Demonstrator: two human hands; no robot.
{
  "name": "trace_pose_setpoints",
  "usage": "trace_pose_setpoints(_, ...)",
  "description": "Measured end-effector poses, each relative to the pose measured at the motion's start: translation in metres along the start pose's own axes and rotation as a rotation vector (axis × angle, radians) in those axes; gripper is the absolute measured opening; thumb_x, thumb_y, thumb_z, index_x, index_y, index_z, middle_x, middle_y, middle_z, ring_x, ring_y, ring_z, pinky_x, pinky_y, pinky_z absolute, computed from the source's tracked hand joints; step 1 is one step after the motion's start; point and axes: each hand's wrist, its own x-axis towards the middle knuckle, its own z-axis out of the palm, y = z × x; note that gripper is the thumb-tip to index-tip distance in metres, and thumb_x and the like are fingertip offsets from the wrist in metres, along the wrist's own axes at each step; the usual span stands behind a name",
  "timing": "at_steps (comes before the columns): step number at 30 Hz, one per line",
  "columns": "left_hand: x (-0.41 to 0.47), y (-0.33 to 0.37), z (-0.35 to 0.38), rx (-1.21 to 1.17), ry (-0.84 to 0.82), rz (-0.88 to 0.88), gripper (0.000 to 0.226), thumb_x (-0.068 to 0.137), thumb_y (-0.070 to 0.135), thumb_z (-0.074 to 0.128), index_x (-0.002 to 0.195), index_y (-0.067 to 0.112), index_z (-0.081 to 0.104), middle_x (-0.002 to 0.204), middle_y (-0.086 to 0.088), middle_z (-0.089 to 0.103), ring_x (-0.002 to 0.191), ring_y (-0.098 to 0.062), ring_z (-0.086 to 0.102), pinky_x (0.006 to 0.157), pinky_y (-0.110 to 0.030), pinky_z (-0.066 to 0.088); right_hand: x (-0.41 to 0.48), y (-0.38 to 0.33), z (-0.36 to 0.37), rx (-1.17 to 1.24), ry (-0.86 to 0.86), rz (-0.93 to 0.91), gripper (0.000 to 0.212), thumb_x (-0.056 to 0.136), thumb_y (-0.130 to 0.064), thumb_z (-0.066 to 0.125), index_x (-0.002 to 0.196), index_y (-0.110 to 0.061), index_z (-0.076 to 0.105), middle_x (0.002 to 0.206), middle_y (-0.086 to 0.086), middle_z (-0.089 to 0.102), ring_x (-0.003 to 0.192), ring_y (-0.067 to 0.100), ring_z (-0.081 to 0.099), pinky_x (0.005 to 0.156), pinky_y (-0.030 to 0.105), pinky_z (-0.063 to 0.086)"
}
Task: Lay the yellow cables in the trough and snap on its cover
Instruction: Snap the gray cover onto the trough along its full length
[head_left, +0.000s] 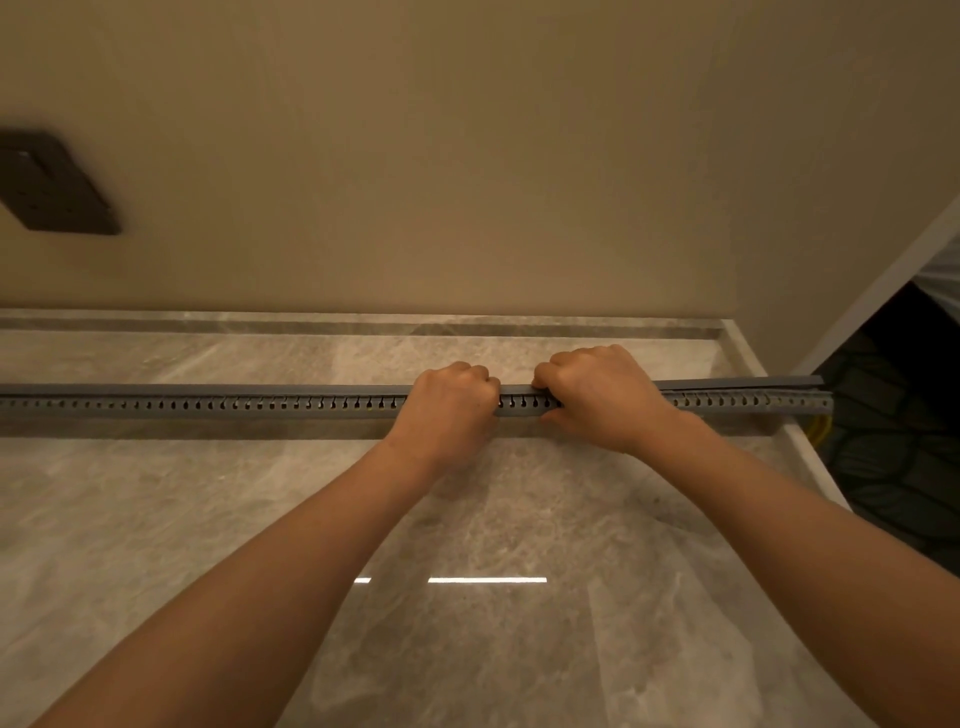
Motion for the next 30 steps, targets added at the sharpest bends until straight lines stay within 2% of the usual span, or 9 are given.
trace_pose_setpoints(6,0.003,0.008,0.002,0.014,0.044,-0.050,0.009,0.084,0.017,0.053,0.090,0.013,0.058,0.090,-0.003,0.061,0.084,-0.020,0.056,0.056,-0.028,0.027,-0.001,0.000,0.000,0.043,0.016,-0.010,0.026,0.085,-0.033,0.055,0.100,-0.012,0.058,0.095,0.005,0.064,0.085,0.026,0.059,0.060,0.031,0.030)
trace_pose_setpoints(12,0.013,0.029,0.013,-0.104,0.098,-0.088,0.019,0.090,0.025,0.052,0.102,0.013,0.060,0.092,-0.004,0.065,0.084,-0.022,0.059,0.060,-0.029,0.031,-0.002,0.004,0.006,0.087,0.051,-0.032,0.023,0.087,-0.031,0.056,0.101,-0.013,0.058,0.097,0.005,0.064,0.088,0.027,0.059,0.060,0.030,0.028)
trace_pose_setpoints(15,0.014,0.030,0.015,-0.123,0.104,-0.084,0.018,0.091,0.027,0.052,0.099,0.013,0.060,0.090,-0.004,0.066,0.082,-0.022,0.060,0.060,-0.030,0.035,-0.005,0.007,0.010,0.117,0.097,-0.041,0.024,0.087,-0.030,0.055,0.101,-0.011,0.059,0.096,0.006,0.065,0.088,0.027,0.059,0.058,0.030,0.029)
trace_pose_setpoints(17,0.013,0.029,0.013,-0.109,0.103,-0.076,0.016,0.091,0.026,0.051,0.097,0.014,0.059,0.090,-0.003,0.066,0.082,-0.021,0.060,0.059,-0.029,0.033,-0.010,0.007,0.011,0.155,0.141,-0.032,0.024,0.086,-0.028,0.057,0.099,-0.008,0.061,0.093,0.010,0.066,0.086,0.029,0.060,0.058,0.033,0.035)
trace_pose_setpoints(20,0.013,0.030,0.010,-0.085,0.080,-0.067,0.016,0.091,0.027,0.050,0.097,0.015,0.058,0.092,-0.002,0.065,0.084,-0.020,0.060,0.059,-0.028,0.030,-0.017,0.004,0.013,0.221,0.168,0.011,0.024,0.085,-0.025,0.062,0.101,-0.007,0.065,0.090,0.011,0.067,0.083,0.030,0.061,0.062,0.036,0.044)
trace_pose_setpoints(23,0.014,0.028,0.008,-0.077,0.053,-0.060,0.017,0.091,0.027,0.051,0.099,0.015,0.059,0.094,-0.002,0.066,0.086,-0.021,0.059,0.060,-0.030,0.031,-0.023,0.002,0.014,0.263,0.158,0.069,0.024,0.083,-0.016,0.062,0.105,-0.009,0.065,0.094,0.010,0.068,0.086,0.029,0.060,0.067,0.037,0.047)
trace_pose_setpoints(30,0.020,0.020,0.006,-0.014,0.021,0.033,0.015,0.087,0.028,0.050,0.090,0.016,0.058,0.090,-0.001,0.065,0.084,-0.022,0.060,0.056,-0.030,0.030,-0.038,0.006,0.013,0.183,0.096,0.282,0.033,0.084,-0.017,0.059,0.117,-0.016,0.057,0.107,0.003,0.062,0.101,0.022,0.052,0.076,0.033,0.041)
